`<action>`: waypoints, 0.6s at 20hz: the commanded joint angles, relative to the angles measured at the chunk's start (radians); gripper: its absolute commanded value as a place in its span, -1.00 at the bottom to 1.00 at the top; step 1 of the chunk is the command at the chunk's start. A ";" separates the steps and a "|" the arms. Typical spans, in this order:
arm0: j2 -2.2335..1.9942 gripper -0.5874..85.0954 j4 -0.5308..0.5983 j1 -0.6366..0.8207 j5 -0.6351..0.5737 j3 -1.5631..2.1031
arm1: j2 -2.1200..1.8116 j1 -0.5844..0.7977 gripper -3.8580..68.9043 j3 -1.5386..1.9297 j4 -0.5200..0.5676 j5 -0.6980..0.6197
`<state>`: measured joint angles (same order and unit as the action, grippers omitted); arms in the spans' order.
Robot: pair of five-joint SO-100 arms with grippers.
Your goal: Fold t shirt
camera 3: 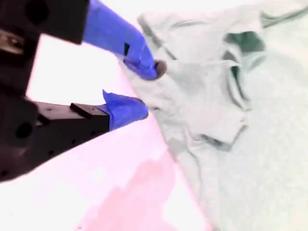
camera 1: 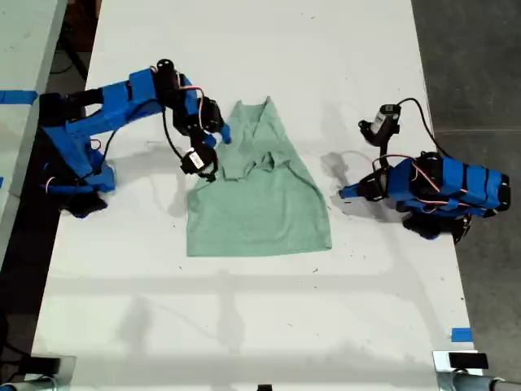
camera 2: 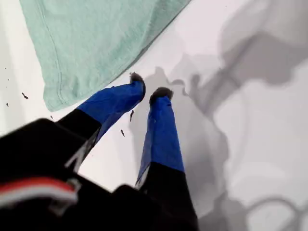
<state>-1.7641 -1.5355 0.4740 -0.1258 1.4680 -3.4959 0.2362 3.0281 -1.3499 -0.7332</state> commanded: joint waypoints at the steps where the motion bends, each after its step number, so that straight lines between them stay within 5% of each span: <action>1: -0.595 -0.99 0.074 0.097 0.020 0.439 | -0.005 -0.009 -0.73 0.071 -0.005 0.006; 5: -1.425 -0.99 0.393 -0.035 0.190 1.250 | -0.005 -0.009 -0.73 0.071 -0.005 0.011; 7: -1.790 -0.99 0.383 -0.064 0.233 1.548 | -0.005 -0.009 -0.73 0.071 -0.005 0.011; 12: -1.822 -0.99 0.440 -0.051 0.176 1.727 | -0.005 -0.006 -0.73 0.071 -0.005 0.009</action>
<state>-3.5558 -1.1259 0.4326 0.0506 3.1707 -3.4959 0.2347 3.0281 -1.3499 -0.7302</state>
